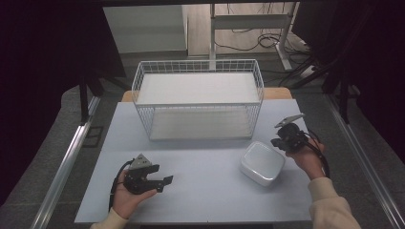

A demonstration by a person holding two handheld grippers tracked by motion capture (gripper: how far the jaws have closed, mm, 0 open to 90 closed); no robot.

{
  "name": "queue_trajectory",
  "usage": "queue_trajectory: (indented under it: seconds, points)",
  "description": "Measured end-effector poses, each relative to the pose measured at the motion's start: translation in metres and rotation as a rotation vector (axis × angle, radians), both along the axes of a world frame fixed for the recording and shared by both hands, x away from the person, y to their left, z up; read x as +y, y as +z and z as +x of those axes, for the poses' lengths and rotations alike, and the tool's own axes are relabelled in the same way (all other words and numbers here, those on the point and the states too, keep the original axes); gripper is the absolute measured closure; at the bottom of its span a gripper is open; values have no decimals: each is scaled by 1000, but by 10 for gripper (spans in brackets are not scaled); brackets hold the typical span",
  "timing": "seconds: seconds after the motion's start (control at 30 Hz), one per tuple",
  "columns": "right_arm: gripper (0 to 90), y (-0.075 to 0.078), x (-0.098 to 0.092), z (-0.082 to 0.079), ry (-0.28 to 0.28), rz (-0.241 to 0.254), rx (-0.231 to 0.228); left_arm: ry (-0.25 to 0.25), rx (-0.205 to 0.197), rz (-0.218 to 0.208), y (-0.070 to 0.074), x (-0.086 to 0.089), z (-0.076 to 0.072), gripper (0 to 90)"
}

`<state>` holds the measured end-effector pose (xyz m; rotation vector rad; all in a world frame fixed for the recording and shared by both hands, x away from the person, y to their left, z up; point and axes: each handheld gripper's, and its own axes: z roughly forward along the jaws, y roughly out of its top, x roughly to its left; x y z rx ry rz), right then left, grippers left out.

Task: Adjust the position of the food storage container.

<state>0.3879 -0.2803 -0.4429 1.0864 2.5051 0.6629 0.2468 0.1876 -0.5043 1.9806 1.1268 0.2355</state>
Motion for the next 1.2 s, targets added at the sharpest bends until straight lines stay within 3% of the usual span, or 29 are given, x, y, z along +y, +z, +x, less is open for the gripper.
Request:
queue_trajectory:
  seconds: [0.17, 0.4, 0.57, 0.93, 1.2]
  points:
    - [900, -5, -21, -8, -38, -17, 8, 0, -3, 1, 1, -1, -1, 273]
    - [900, -24, -31, -22, -19, -31, 54, 1, -3, 0, 1, -1, 0, 273]
    - [900, -27, -23, -34, 1, -17, 71, 20, -9, -9, 5, 4, 0, 271]
    - [899, -36, 25, -64, 91, 28, 125, 42, 0, -20, 5, 9, 1, 272]
    - [899, -37, 21, -90, 94, 70, 142, 45, 5, -18, 4, 8, 2, 272]
